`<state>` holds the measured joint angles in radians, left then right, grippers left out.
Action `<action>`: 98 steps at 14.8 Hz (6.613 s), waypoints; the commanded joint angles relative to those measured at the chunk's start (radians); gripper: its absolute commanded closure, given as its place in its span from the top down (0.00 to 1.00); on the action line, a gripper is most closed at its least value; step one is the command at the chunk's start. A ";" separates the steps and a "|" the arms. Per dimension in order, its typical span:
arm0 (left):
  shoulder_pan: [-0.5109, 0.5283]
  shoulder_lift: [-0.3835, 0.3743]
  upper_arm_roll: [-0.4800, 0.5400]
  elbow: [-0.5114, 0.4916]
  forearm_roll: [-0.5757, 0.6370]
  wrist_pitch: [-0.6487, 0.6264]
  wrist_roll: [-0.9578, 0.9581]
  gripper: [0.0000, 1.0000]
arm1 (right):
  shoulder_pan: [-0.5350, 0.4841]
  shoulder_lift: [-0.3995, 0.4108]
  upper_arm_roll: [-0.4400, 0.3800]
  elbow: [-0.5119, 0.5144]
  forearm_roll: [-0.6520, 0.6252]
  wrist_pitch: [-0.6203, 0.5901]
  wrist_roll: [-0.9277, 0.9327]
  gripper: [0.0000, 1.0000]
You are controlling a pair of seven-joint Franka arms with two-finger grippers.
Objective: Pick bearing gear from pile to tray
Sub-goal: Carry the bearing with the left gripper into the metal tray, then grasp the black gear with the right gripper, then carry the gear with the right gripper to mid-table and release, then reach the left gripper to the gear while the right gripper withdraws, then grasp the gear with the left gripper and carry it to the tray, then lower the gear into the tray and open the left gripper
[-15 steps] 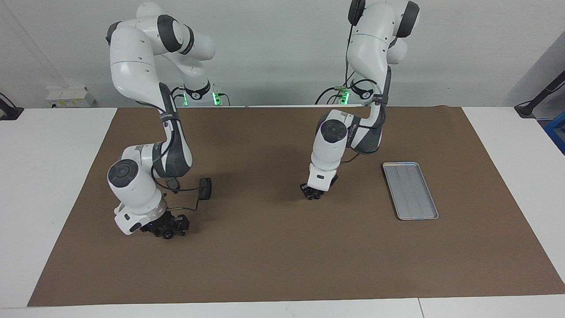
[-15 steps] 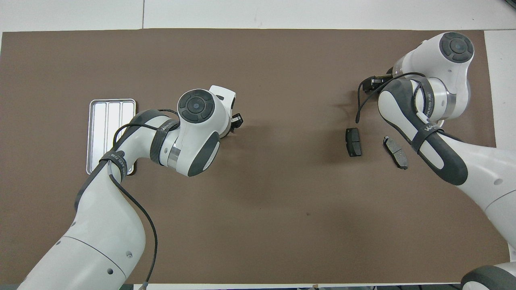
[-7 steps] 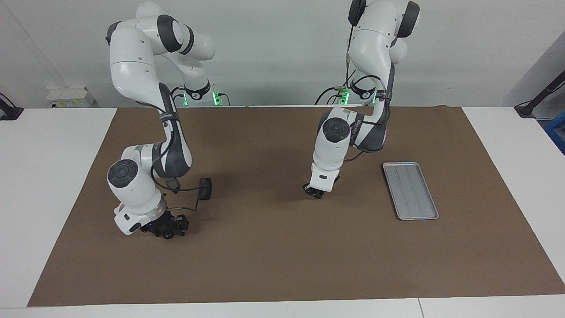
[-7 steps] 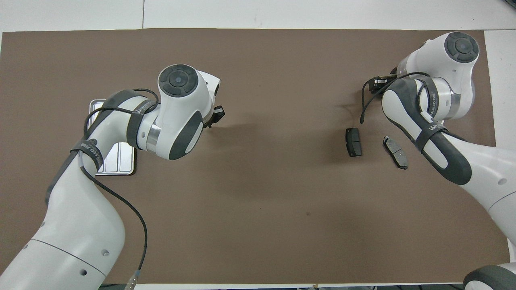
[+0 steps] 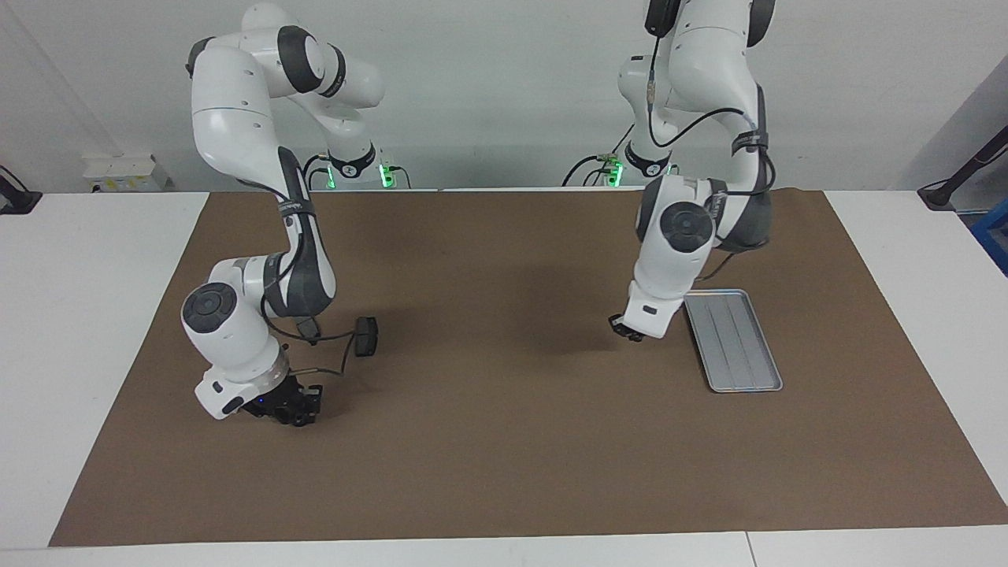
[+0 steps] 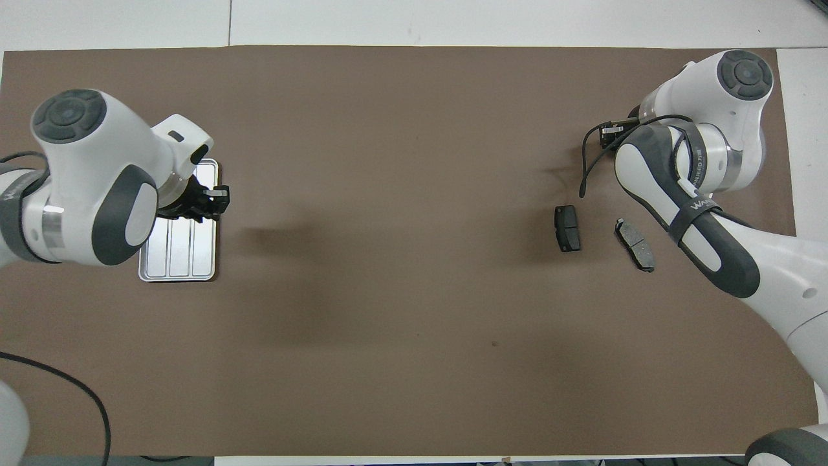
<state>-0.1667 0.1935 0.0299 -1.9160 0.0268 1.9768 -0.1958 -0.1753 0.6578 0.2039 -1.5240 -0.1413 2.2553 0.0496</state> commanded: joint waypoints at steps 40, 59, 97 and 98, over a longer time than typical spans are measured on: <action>-0.086 -0.025 -0.019 -0.132 -0.097 0.286 -0.177 1.00 | 0.556 0.028 0.055 0.331 0.017 -0.371 1.193 1.00; -0.442 0.319 -0.012 0.192 -0.007 0.274 -0.775 0.76 | 0.143 -0.086 0.052 0.314 0.008 -0.519 0.362 1.00; 0.133 0.113 -0.001 -0.055 -0.056 0.300 0.108 1.00 | 0.211 -0.699 -0.218 -0.050 0.100 -0.731 -0.051 1.00; 0.133 0.100 -0.001 -0.032 -0.064 0.265 0.107 1.00 | 0.211 -0.699 -0.218 -0.050 0.100 -0.731 -0.051 1.00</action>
<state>-0.0450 0.3424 0.0381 -1.9445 -0.0080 2.2762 -0.0988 0.0332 -0.0292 -0.0122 -1.5586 -0.0273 1.5095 0.0115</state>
